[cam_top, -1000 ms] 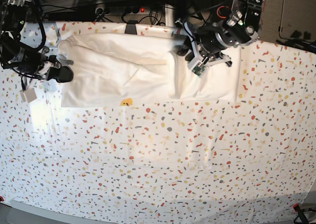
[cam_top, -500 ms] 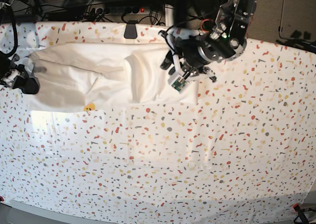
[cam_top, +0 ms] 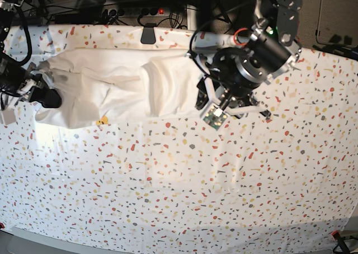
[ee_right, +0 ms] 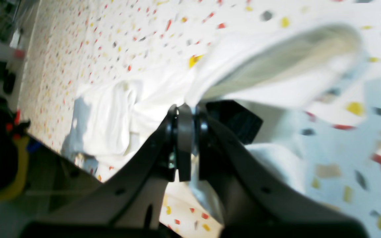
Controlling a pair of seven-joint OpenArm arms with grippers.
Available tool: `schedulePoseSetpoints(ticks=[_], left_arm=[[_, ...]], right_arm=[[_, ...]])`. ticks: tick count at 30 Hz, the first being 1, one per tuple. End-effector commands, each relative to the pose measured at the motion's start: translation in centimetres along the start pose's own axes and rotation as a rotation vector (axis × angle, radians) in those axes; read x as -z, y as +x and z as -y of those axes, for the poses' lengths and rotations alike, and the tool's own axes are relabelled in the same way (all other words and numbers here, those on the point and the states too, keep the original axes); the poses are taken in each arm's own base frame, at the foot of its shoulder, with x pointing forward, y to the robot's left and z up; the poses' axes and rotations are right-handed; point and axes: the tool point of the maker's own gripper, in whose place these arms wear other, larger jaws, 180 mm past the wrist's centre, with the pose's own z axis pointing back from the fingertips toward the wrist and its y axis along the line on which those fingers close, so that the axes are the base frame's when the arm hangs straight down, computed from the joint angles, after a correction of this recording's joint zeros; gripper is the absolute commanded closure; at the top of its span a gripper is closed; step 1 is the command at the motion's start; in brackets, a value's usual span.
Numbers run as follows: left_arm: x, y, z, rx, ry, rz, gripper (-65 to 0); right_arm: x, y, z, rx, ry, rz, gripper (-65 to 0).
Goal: Fold the T-shirt properly
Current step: 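Grasp the bundle's end with the right gripper and lift it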
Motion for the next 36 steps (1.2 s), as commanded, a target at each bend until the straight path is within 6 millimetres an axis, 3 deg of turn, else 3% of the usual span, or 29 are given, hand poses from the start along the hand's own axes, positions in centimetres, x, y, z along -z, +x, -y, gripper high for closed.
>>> schedulePoseSetpoints(ticks=[1, 9, 13, 22, 27, 36], left_arm=[[-0.5, 1.2, -0.2, -0.008, 0.013, 0.049, -15.0], [-0.5, 0.7, -0.7, 0.001, 0.045, 0.027, -15.0], [-0.5, 0.7, -0.7, -0.003, 0.047, 0.024, -15.0], [-1.8, -0.8, -6.5, -0.012, 0.377, -0.058, -15.0], [-1.9, -1.0, -6.7, -0.021, 0.390, -0.061, -15.0], [-1.9, -1.0, -6.7, -0.021, 0.391, -0.063, -15.0]], right_arm=[[-0.2, 2.0, -0.9, -0.048, 0.025, 0.042, 0.0], [3.0, 4.3, -4.4, -0.081, 0.137, 0.092, 0.0], [5.0, 4.5, -6.6, -0.094, 0.207, 0.084, 0.0], [10.0, 2.6, -13.2, -0.132, 0.382, 0.003, 0.0], [12.4, 1.7, -17.0, -0.163, 0.457, -0.034, 0.0], [15.4, -1.9, -22.9, -0.192, 0.558, -0.119, 0.0]])
